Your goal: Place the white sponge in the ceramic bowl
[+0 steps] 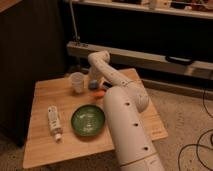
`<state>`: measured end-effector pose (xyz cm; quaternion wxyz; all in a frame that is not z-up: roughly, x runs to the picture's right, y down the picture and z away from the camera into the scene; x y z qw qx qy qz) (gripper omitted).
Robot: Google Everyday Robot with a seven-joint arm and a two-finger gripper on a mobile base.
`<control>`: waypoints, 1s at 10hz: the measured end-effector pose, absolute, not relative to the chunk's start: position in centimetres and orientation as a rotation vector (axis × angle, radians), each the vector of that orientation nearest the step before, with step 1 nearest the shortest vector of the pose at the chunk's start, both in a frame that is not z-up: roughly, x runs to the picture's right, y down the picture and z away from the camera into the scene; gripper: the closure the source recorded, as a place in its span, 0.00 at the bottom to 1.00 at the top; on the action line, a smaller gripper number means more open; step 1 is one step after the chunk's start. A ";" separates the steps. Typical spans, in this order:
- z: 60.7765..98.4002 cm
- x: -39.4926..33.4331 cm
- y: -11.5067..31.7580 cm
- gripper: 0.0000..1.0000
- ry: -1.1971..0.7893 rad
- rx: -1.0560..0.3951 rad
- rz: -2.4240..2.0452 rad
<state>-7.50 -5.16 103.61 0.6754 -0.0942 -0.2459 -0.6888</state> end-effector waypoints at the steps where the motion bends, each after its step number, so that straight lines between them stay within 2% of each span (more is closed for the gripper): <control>1: 103.5 -7.2 -5.1 0.91 -0.555 -0.213 -1.548; 2: 103.5 -7.0 -5.0 0.94 -0.555 -0.215 -1.548; 6: 102.4 -6.0 -5.0 0.94 -0.530 -0.244 -1.577; 8: 99.1 -5.9 -6.2 0.94 -0.535 -0.182 -1.589; 10: 93.9 -4.7 -7.2 0.94 -0.528 -0.118 -1.621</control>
